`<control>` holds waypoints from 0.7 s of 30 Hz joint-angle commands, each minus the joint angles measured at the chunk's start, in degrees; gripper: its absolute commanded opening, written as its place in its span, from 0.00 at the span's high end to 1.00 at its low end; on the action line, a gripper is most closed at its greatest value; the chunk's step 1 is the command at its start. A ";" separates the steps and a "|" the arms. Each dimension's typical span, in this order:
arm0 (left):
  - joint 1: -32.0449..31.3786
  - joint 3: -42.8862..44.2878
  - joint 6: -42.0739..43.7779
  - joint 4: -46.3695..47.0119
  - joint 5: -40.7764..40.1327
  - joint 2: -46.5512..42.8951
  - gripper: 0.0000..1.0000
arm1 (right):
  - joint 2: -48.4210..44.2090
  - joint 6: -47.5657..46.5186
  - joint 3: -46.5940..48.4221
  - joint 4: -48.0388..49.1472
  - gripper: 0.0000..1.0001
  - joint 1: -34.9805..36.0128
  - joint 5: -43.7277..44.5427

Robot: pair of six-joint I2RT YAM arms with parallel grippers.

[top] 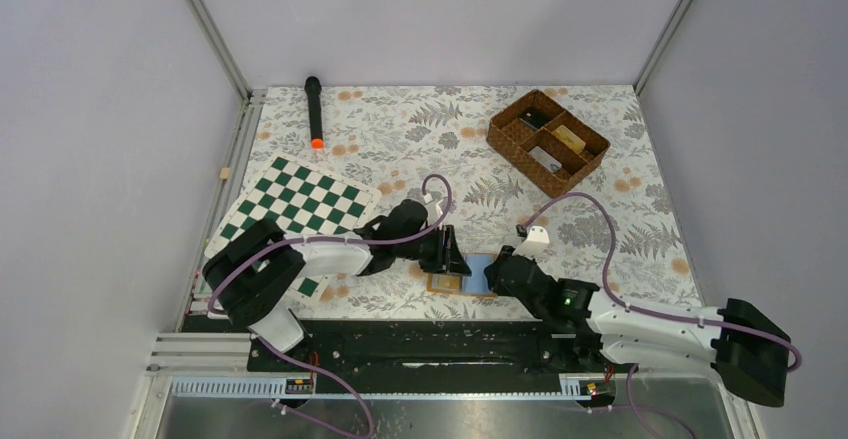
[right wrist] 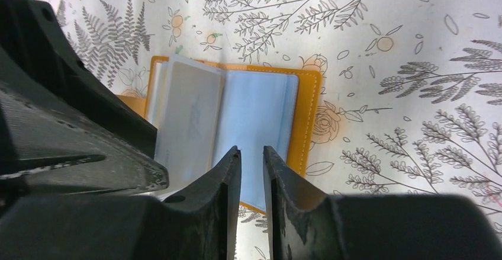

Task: Take the credit cards out of the card holder
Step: Remove the credit card from the card holder.

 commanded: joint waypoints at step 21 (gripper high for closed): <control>-1.20 2.80 0.07 -3.75 -5.63 -1.70 0.67 | -8.64 -3.16 0.52 -4.58 0.49 -0.44 -1.25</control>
